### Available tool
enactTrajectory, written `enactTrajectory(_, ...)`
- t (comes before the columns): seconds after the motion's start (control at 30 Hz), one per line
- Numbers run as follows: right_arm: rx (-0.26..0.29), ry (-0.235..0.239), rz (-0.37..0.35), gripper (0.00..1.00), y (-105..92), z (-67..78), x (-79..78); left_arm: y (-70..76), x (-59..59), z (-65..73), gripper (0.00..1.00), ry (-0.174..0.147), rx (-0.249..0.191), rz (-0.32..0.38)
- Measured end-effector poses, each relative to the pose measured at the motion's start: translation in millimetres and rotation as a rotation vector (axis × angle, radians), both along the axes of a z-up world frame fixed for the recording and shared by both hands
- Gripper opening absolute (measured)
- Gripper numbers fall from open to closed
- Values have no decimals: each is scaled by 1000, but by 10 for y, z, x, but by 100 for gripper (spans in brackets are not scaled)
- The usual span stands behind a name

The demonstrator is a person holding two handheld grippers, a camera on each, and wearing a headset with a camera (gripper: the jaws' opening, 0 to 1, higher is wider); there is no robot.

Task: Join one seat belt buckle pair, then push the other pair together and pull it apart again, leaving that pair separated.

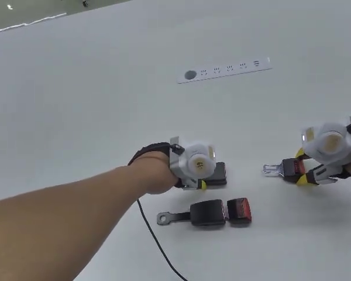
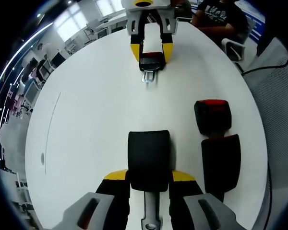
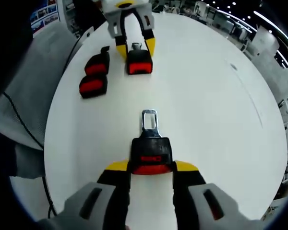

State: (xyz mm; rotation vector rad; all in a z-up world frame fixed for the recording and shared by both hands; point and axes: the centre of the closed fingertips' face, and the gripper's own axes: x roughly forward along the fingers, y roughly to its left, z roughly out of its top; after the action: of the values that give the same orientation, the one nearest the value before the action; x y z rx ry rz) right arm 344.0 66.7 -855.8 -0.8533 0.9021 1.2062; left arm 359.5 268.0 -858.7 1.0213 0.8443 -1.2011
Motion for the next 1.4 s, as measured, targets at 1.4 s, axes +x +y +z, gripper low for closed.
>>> enactTrajectory(1.4, 223, -112, -282, 63, -101, 498, -380, 645, -575, 667, 55, -106, -296, 357)
